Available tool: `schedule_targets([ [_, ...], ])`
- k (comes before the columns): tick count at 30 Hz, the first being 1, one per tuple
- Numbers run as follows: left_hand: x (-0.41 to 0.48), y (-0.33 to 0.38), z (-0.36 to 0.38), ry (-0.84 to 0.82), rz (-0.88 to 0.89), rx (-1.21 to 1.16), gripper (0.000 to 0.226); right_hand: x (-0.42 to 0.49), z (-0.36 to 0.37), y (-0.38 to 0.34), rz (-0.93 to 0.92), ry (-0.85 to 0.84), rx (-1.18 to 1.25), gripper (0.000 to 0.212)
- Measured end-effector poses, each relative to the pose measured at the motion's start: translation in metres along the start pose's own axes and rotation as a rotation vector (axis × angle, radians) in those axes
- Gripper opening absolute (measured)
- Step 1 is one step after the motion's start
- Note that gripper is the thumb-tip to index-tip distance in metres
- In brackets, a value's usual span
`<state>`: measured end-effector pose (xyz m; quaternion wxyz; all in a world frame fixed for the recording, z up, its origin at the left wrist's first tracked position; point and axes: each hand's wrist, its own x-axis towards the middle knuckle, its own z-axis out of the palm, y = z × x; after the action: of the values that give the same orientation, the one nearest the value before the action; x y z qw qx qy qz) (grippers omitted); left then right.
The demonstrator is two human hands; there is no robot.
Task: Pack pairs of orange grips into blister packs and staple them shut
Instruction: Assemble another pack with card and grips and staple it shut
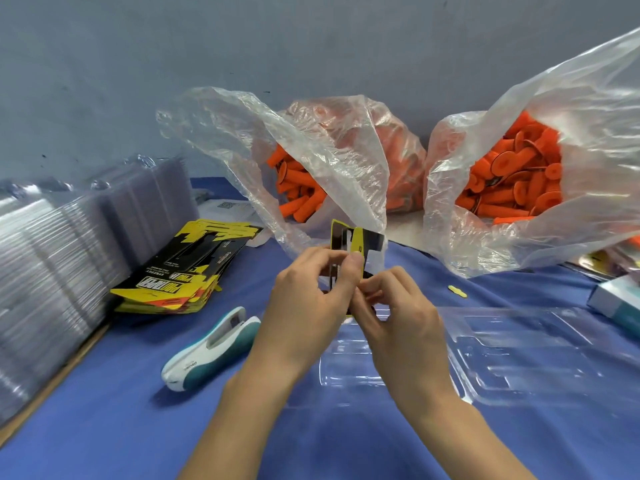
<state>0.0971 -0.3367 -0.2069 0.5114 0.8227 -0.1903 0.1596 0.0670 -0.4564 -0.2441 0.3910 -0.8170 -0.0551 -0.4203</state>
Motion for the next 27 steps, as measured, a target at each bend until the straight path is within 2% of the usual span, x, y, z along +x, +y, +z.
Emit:
schedule_targets([
  [2, 0.0001, -0.0003, 0.0011, -0.023, 0.026, 0.035, 0.015, -0.0008, 0.0005, 0.0046, -0.012, -0.007, -0.016, 0.014],
  [4, -0.0001, 0.0001, 0.0024, -0.019, 0.043, 0.045, 0.018, -0.0009, 0.0019, 0.0073, 0.042, -0.068, 0.045, 0.015],
  [8, 0.0013, 0.0055, 0.0007, 0.008, -0.014, -0.119, 0.019, 0.0028, 0.0032, 0.0052, 0.064, -0.021, 0.193, 0.054],
  [14, 0.0001, 0.0078, -0.001, -0.002, -0.004, -0.115, 0.019, 0.0056, 0.002, 0.0074, 0.107, -0.018, 0.224, 0.072],
  [22, -0.0007, 0.0048, 0.0025, -0.004, 0.07, 0.075, 0.018, 0.0045, 0.004, 0.0051, 0.17, -0.112, 0.317, 0.077],
  [27, -0.0036, 0.0077, 0.0052, 0.01, 0.126, 0.084, 0.021, 0.006, 0.0031, 0.0026, 0.211, -0.129, 0.375, 0.073],
])
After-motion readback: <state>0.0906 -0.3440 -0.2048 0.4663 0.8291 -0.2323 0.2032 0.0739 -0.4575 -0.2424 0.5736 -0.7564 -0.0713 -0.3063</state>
